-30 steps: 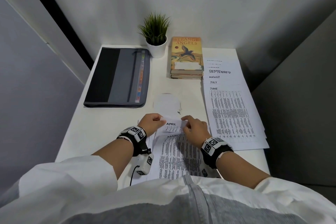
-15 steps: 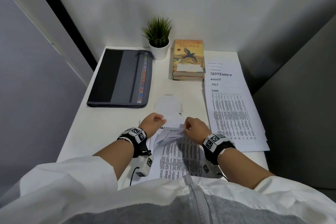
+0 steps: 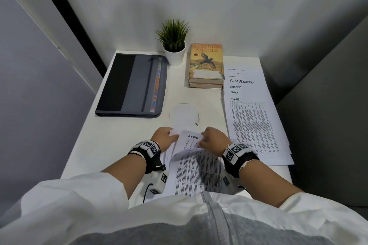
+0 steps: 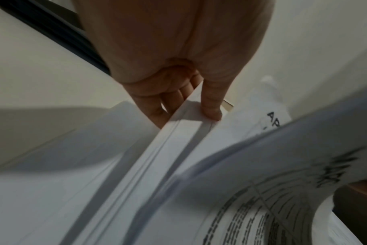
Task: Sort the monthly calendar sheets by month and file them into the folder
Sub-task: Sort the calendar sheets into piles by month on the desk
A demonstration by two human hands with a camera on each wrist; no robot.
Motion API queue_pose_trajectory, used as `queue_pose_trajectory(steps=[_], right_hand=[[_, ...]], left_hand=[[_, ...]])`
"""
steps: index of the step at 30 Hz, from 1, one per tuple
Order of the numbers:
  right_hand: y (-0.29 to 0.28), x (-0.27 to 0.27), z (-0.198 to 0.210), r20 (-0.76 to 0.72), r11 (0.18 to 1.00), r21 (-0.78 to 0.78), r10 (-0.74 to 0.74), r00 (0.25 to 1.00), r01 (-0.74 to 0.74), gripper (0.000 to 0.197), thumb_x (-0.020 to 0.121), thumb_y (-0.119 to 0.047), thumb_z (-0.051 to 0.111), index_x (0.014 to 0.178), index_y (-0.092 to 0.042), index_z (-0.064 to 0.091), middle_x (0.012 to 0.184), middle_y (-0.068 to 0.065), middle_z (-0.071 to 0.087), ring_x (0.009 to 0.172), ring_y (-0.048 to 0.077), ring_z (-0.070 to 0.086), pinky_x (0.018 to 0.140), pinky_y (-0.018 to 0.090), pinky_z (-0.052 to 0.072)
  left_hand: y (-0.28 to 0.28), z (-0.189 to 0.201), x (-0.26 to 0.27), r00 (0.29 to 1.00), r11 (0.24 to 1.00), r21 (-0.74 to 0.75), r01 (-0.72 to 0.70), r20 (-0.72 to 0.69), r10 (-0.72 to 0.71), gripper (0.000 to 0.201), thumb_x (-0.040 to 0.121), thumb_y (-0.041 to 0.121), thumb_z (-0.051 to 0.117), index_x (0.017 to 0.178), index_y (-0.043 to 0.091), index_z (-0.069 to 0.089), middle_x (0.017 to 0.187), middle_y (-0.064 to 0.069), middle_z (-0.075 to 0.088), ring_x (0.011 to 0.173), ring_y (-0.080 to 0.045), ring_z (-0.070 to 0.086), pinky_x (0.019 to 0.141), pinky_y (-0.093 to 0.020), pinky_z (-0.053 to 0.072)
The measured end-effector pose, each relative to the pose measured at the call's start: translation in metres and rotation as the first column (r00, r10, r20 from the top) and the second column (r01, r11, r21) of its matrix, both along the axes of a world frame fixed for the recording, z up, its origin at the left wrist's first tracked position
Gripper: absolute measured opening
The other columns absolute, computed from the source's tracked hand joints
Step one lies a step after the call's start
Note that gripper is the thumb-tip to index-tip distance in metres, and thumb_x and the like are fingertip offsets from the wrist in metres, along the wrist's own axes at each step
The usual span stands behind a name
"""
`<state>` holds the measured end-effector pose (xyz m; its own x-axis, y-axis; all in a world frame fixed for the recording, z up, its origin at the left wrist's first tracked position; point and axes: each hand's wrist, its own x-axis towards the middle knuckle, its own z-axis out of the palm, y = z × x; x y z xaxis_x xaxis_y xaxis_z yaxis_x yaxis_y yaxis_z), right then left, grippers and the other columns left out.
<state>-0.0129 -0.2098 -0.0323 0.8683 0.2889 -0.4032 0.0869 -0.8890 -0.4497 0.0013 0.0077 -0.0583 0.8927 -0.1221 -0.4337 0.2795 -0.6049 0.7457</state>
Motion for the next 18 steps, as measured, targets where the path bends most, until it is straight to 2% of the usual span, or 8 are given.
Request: queue_pose_trajectory(steps=[2, 5, 8, 11, 14, 16, 18], right_hand=[[0.0, -0.001, -0.002, 0.125, 1.0, 0.01, 0.016, 0.992, -0.018, 0.021, 0.088, -0.032, 0.059, 0.08, -0.013, 0.063, 0.104, 0.002, 0.052, 0.089, 0.019, 0.054, 0.08, 0.036, 0.049], [0.001, -0.004, -0.008, 0.172, 0.999, 0.042, 0.022, 0.985, -0.03, 0.022, 0.086, -0.028, 0.06, 0.088, -0.008, 0.069, 0.115, 0.001, 0.052, 0.095, 0.02, 0.056, 0.083, 0.034, 0.048], [0.0, -0.008, -0.012, 0.174, 0.997, 0.073, -0.005, 0.985, -0.008, 0.022, 0.086, -0.028, 0.062, 0.087, -0.007, 0.069, 0.113, 0.001, 0.055, 0.089, 0.022, 0.06, 0.078, 0.032, 0.049], [-0.002, -0.013, -0.015, 0.162, 0.997, 0.074, -0.015, 0.987, 0.003, 0.027, 0.087, -0.03, 0.061, 0.098, -0.006, 0.069, 0.114, 0.002, 0.057, 0.091, 0.022, 0.061, 0.077, 0.033, 0.051], [-0.005, -0.017, -0.017, 0.177, 0.993, 0.113, -0.048, 0.983, 0.028, 0.029, 0.087, -0.026, 0.06, 0.104, -0.003, 0.067, 0.117, 0.002, 0.055, 0.095, 0.022, 0.061, 0.078, 0.034, 0.052], [-0.006, -0.017, -0.018, 0.177, 0.992, 0.123, -0.055, 0.983, 0.034, 0.029, 0.087, -0.024, 0.06, 0.106, -0.003, 0.066, 0.118, 0.003, 0.056, 0.096, 0.022, 0.061, 0.079, 0.034, 0.051], [-0.006, -0.017, -0.017, 0.165, 0.993, 0.116, -0.051, 0.985, 0.032, 0.03, 0.087, -0.023, 0.06, 0.108, -0.003, 0.066, 0.116, 0.005, 0.057, 0.096, 0.023, 0.061, 0.08, 0.034, 0.051]], left_hand=[[-0.001, 0.001, 0.002, 0.999, 0.998, -0.049, -0.048, -0.007, 0.048, 0.019, 0.088, 0.017, 0.065, 0.073, 0.005, 0.062, 0.072, -0.002, 0.06, 0.068, -0.016, 0.051, 0.06, -0.022, 0.038], [-0.001, -0.002, 0.002, 0.996, 0.993, -0.075, -0.088, -0.032, 0.086, 0.016, 0.088, 0.017, 0.067, 0.073, 0.011, 0.064, 0.073, 0.0, 0.062, 0.072, -0.016, 0.054, 0.06, -0.02, 0.04], [-0.001, -0.008, 0.001, 0.996, 0.996, -0.045, -0.079, -0.04, 0.077, 0.012, 0.087, 0.021, 0.069, 0.086, 0.009, 0.068, 0.085, -0.003, 0.067, 0.079, -0.017, 0.057, 0.07, -0.024, 0.045], [-0.002, -0.013, 0.001, 0.996, 0.996, -0.032, -0.082, -0.048, 0.08, 0.01, 0.087, 0.022, 0.068, 0.08, 0.016, 0.068, 0.082, 0.003, 0.069, 0.077, -0.016, 0.061, 0.063, -0.02, 0.043], [-0.002, -0.017, 0.002, 0.991, 0.992, -0.055, -0.113, -0.081, 0.108, 0.017, 0.085, 0.025, 0.072, 0.069, 0.023, 0.067, 0.071, 0.013, 0.068, 0.068, -0.008, 0.062, 0.057, -0.018, 0.042], [-0.003, -0.02, 0.001, 0.987, 0.987, -0.087, -0.138, -0.096, 0.13, 0.018, 0.083, 0.026, 0.075, 0.066, 0.024, 0.067, 0.067, 0.016, 0.068, 0.066, -0.006, 0.062, 0.058, -0.018, 0.043], [-0.003, -0.023, 0.001, 0.983, 0.98, -0.119, -0.161, -0.104, 0.148, 0.011, 0.081, 0.027, 0.077, 0.074, 0.02, 0.072, 0.076, 0.01, 0.073, 0.073, -0.011, 0.066, 0.066, -0.022, 0.05]])
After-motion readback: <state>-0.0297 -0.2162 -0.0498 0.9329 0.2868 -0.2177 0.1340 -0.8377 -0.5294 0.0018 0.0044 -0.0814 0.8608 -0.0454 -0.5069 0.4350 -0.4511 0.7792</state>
